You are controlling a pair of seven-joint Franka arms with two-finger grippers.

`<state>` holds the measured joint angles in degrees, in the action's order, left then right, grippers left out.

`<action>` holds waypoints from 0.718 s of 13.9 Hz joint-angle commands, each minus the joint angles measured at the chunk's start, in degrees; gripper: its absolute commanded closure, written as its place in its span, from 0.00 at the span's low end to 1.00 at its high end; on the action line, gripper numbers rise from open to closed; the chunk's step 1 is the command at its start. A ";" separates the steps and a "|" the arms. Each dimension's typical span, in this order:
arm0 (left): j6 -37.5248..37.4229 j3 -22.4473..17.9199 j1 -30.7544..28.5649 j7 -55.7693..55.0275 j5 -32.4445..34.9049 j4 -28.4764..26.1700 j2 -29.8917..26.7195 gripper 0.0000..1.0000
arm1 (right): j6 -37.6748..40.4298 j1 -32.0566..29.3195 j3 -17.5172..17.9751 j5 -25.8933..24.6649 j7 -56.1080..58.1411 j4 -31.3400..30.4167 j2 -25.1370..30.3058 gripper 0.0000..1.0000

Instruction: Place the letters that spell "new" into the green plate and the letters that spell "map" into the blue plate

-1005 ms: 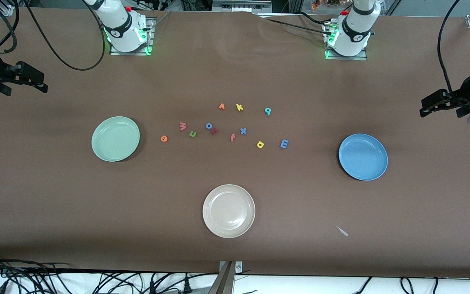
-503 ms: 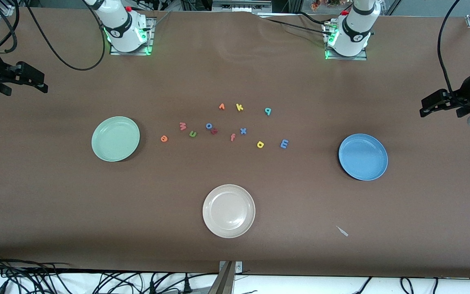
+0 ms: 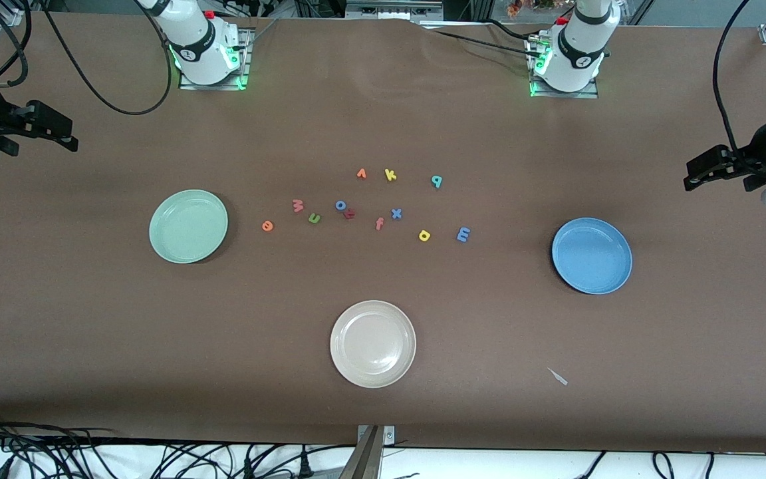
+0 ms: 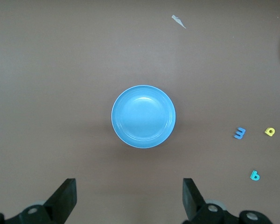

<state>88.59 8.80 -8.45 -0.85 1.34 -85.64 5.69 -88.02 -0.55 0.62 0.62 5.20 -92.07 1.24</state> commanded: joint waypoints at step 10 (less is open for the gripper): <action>-0.35 0.17 -0.34 1.03 0.06 -0.50 -1.03 0.00 | 0.31 -0.15 0.17 -0.45 -0.01 1.28 -0.45 0.00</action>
<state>88.59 8.85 -8.45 -0.85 1.34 -85.63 5.61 -88.04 -0.55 0.62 0.62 5.20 -92.07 1.24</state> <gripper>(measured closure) 0.000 0.000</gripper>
